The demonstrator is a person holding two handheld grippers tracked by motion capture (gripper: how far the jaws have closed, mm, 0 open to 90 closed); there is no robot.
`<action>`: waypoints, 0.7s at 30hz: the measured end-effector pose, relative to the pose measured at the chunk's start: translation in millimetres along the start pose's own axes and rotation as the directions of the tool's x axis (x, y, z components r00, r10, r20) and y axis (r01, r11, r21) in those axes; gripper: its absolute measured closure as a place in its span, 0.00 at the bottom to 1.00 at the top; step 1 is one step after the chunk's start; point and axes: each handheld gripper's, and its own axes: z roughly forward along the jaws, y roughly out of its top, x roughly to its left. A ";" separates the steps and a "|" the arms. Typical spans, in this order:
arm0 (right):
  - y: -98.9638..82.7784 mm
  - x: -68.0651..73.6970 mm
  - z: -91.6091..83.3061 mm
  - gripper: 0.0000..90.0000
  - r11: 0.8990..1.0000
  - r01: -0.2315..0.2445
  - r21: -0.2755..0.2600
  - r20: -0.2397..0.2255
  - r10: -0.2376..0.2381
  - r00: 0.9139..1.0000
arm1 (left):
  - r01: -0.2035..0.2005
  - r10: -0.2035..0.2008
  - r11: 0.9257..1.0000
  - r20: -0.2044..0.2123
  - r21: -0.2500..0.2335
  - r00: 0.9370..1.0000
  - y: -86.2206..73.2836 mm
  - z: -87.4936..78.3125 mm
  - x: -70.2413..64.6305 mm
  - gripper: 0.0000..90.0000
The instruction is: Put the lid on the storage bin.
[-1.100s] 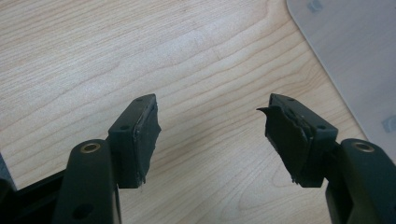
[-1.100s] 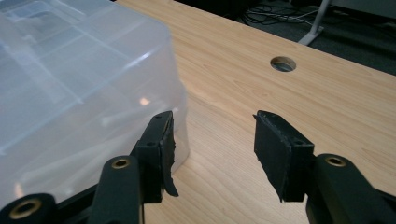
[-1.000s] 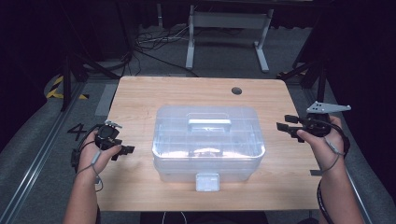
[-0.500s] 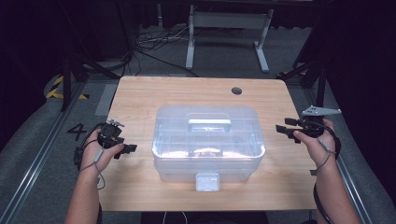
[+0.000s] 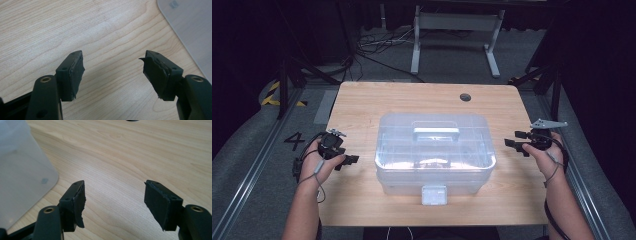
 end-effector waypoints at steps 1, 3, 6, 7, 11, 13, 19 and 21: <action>0.0 0.0 0.0 0.37 1.000 0.000 0.000 0.000 0.000 1.000 | 0.000 0.000 1.000 0.000 0.000 1.000 0.0 0.0 0.0 0.37; -3.8 -0.8 5.2 0.36 1.000 0.001 0.009 0.006 -0.001 1.000 | -0.005 0.005 1.000 0.001 0.004 1.000 0.0 1.5 0.6 0.37; -9.2 -1.3 13.5 0.35 1.000 0.017 0.016 0.014 -0.017 1.000 | -0.016 0.016 1.000 -0.014 0.013 1.000 0.3 4.1 -0.2 0.37; -11.2 -1.4 16.8 0.34 1.000 0.019 0.022 0.016 -0.019 1.000 | -0.022 0.022 1.000 -0.014 0.014 1.000 0.6 5.0 -0.1 0.36; -16.4 0.5 25.9 0.32 0.998 0.039 0.047 0.031 -0.041 0.999 | -0.036 0.036 0.999 -0.016 0.016 0.999 1.2 7.4 -0.1 0.36; -19.3 2.2 30.5 0.31 0.997 0.046 0.059 0.029 -0.048 0.998 | -0.031 0.031 0.999 -0.016 0.016 0.999 1.2 8.8 -0.7 0.36; -24.4 9.9 38.8 0.28 0.994 0.054 0.096 0.046 -0.058 0.997 | -0.041 0.041 0.999 -0.016 0.010 0.999 2.3 12.0 -0.6 0.35; -25.9 12.3 40.3 0.26 0.992 0.053 0.113 0.054 -0.059 0.997 | -0.045 0.045 0.999 -0.019 0.003 0.999 2.8 13.7 -1.5 0.35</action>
